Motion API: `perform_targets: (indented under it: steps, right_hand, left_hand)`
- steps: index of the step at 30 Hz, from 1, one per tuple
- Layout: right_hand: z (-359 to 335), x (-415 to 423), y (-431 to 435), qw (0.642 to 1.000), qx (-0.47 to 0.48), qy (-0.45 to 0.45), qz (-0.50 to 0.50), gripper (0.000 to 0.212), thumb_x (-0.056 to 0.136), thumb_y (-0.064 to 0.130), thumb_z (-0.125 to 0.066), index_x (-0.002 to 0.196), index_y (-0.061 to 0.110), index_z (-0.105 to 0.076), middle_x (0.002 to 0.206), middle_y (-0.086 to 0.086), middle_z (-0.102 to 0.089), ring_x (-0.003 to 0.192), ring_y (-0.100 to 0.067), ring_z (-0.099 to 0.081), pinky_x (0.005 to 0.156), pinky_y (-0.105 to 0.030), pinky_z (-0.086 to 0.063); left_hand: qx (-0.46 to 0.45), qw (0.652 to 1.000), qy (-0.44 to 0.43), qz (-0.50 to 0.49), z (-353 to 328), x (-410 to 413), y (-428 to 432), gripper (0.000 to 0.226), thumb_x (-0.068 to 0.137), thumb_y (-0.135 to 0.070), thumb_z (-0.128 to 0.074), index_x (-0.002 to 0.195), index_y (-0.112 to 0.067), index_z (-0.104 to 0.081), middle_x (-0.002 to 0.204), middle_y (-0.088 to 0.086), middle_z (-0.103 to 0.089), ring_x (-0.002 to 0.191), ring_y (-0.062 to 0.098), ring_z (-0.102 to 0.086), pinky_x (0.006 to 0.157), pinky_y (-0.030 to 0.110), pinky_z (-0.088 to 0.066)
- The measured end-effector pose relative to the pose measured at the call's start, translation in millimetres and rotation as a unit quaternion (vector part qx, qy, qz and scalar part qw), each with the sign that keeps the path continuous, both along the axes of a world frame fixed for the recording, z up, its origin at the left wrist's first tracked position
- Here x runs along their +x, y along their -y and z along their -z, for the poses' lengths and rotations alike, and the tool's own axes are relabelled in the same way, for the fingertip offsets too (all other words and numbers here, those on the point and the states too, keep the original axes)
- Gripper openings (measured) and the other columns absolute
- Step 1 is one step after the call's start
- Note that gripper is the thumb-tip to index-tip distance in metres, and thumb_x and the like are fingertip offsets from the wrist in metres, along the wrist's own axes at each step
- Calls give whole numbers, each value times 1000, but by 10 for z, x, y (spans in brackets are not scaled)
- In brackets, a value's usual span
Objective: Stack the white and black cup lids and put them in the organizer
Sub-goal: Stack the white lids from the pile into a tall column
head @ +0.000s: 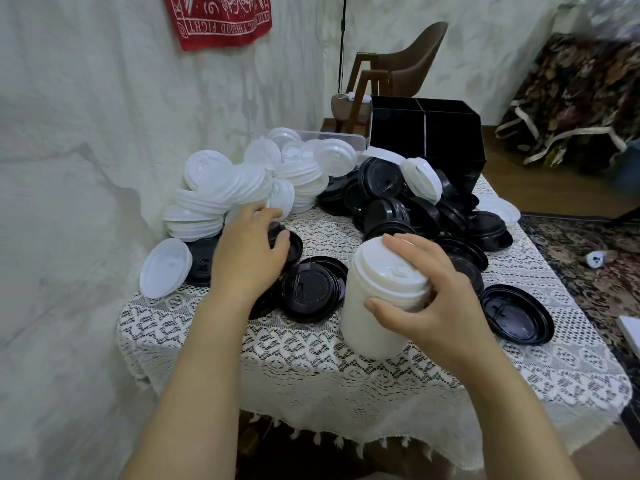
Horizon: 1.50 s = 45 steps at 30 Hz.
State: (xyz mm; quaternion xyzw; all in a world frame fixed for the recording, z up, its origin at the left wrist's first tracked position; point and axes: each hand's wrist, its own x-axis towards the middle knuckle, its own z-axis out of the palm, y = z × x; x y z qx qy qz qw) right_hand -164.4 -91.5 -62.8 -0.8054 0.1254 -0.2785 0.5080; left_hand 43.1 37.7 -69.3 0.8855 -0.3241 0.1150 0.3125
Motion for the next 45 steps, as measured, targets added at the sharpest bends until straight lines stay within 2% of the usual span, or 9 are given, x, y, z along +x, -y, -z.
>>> perform_targets:
  steps: [9, 14, 19, 22, 26, 32, 37, 41, 45]
  right_hand:
    - [21, 4, 14, 1000, -4, 2, -2, 64, 71, 14, -85, 118, 45, -54, 121, 39, -44, 115, 17, -44, 91, -2, -37]
    - [20, 7, 13, 1000, -11, 1, -1, 64, 71, 14, -84, 118, 45, -54, 121, 41, -43, 115, 17, -43, 90, -1, -36]
    - [3, 1, 6, 1000, -9, -2, -3, 64, 71, 14, -83, 118, 44, -53, 125, 33, -43, 114, 19, -42, 87, 0, -35]
    - [3, 0, 7, 1000, -7, -4, -5, 63, 71, 14, -83, 118, 44, -53, 126, 32, -43, 114, 19, -42, 88, 0, -35]
    - [4, 4, 14, 1000, -14, -7, -3, 64, 71, 14, -84, 121, 40, -53, 128, 28, -43, 115, 17, -42, 91, -1, -35]
    - [17, -1, 43, 999, -32, -18, -1, 65, 72, 18, -85, 127, 36, -54, 132, 26, -43, 119, 15, -41, 93, -2, -34]
    - [-3, -18, 52, 999, -45, -29, -5, 69, 70, 34, -83, 131, 35, -52, 136, 23, -43, 122, 14, -39, 96, -2, -34]
    - [-28, -14, 45, 999, -48, -6, 7, 104, 63, 61, -80, 149, 41, -25, 153, 24, -24, 138, 11, -25, 109, -7, -28]
    - [-141, 2, -6, 997, -38, 73, 9, 109, 67, 53, -77, 155, 30, -17, 157, 16, -25, 144, -1, -23, 115, -25, -30]
  left_hand:
    - [134, 989, 25, -54, 148, 201, -27, 40, 99, -34, -45, 116, -4, -64, 124, 13, -54, 118, 33, -48, 98, 41, -33]
    - [19, 999, 49, -14, 51, 83, -31, 25, 92, -8, -53, 110, -4, -70, 112, 10, -61, 102, 32, -57, 84, 36, -42]
    - [-156, 987, -33, 11, -87, -60, 1, 32, 83, 6, -57, 96, -18, -72, 98, -5, -64, 90, 10, -54, 76, 5, -34]
    - [-241, 961, -126, 41, -157, -129, 19, 42, 82, 5, -60, 88, -37, -65, 88, -12, -63, 76, 8, -54, 72, 16, -42]
    - [-299, 928, -194, 107, -245, -253, 21, 48, 80, 12, -64, 93, -34, -64, 89, -11, -63, 69, -3, -59, 70, 14, -49]
    - [-367, 866, -276, 198, -370, -401, 19, 56, 75, 17, -68, 108, -28, -61, 113, -6, -62, 96, 6, -66, 88, 36, -54]
    - [-427, 783, -344, 294, -457, -529, 6, 55, 66, 8, -65, 113, -20, -60, 110, -8, -67, 98, 13, -66, 80, 26, -56]
    - [-405, 737, -388, 378, -464, -629, 3, 58, 67, 14, -67, 118, -14, -60, 115, -2, -68, 102, 18, -65, 84, 28, -55]
    - [-376, 697, -426, 437, -458, -710, 24, 54, 70, 3, -66, 122, -11, -61, 120, 7, -64, 103, 21, -64, 83, 28, -55]
